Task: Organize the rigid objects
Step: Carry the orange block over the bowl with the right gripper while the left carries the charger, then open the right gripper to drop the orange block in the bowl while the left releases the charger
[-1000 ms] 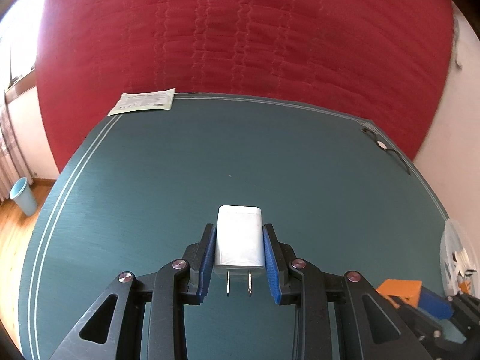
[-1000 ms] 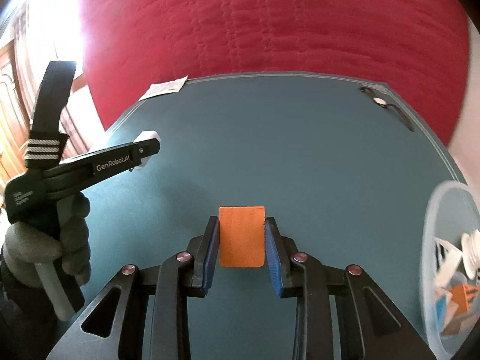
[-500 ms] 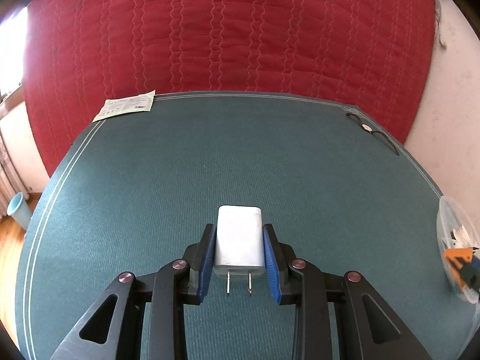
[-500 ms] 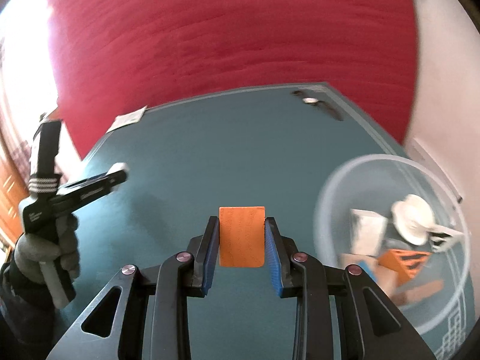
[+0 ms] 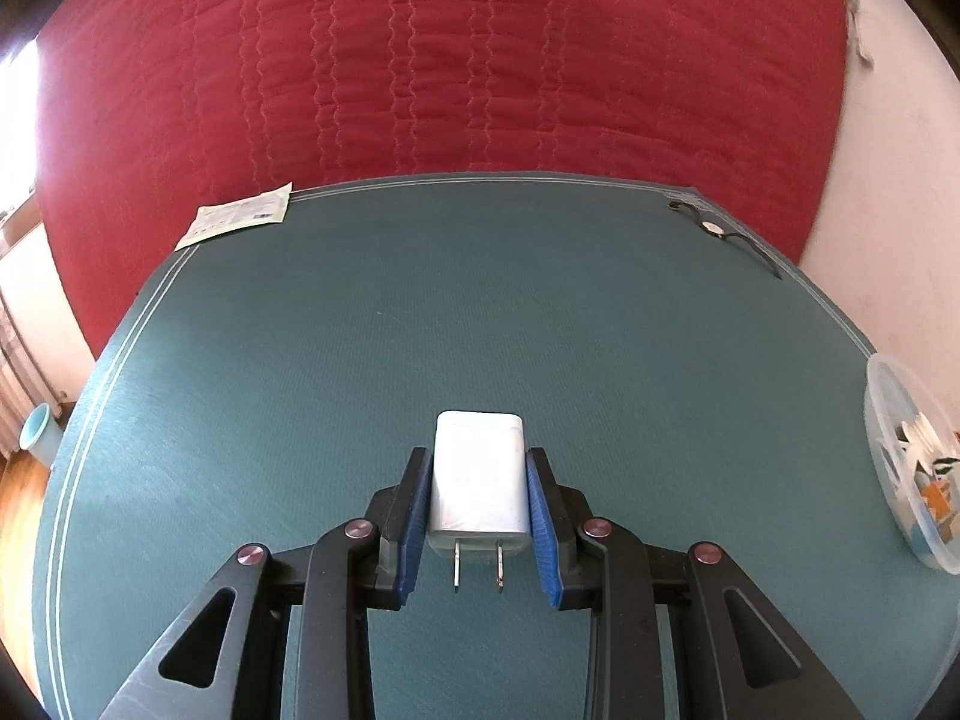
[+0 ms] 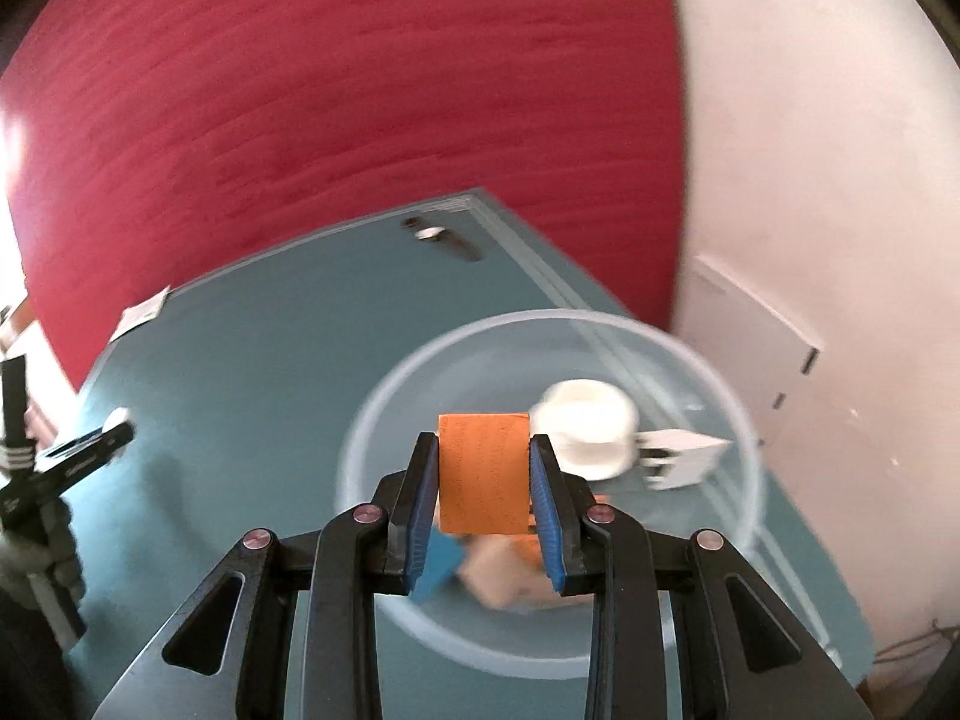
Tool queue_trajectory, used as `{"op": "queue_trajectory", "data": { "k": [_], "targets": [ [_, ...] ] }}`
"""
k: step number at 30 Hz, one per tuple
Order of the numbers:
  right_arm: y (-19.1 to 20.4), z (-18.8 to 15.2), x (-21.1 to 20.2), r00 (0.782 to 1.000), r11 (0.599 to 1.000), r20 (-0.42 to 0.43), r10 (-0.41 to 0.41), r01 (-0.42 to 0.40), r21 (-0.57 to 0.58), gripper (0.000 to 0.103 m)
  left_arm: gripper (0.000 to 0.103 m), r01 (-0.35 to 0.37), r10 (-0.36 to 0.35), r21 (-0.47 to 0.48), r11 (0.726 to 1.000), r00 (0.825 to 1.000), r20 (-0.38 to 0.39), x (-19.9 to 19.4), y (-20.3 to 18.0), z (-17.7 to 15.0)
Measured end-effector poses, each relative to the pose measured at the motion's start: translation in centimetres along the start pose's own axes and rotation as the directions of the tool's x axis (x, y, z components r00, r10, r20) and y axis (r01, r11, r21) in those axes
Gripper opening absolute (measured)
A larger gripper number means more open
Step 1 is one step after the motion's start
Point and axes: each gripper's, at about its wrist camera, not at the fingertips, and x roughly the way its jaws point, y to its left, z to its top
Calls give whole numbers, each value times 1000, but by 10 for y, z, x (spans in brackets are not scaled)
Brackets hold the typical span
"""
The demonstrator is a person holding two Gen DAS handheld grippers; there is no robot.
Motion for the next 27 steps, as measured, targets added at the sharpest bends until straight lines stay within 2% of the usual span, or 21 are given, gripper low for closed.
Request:
{"op": "queue_trajectory", "data": {
  "k": [7, 19, 27],
  "targets": [
    [-36, -1, 7, 998, 997, -12, -59, 59, 51, 31, 32, 30, -30, 16, 999, 1000, -10, -9, -19, -6],
    [-68, -7, 11, 1000, 997, -4, -19, 20, 76, 33, 32, 107, -106, 68, 992, 994, -10, -27, -70, -7],
    [-82, -17, 8, 1000, 997, -2, -13, 13, 74, 33, 32, 194, -192, 126, 973, 981, -27, -36, -121, -5]
  ]
}}
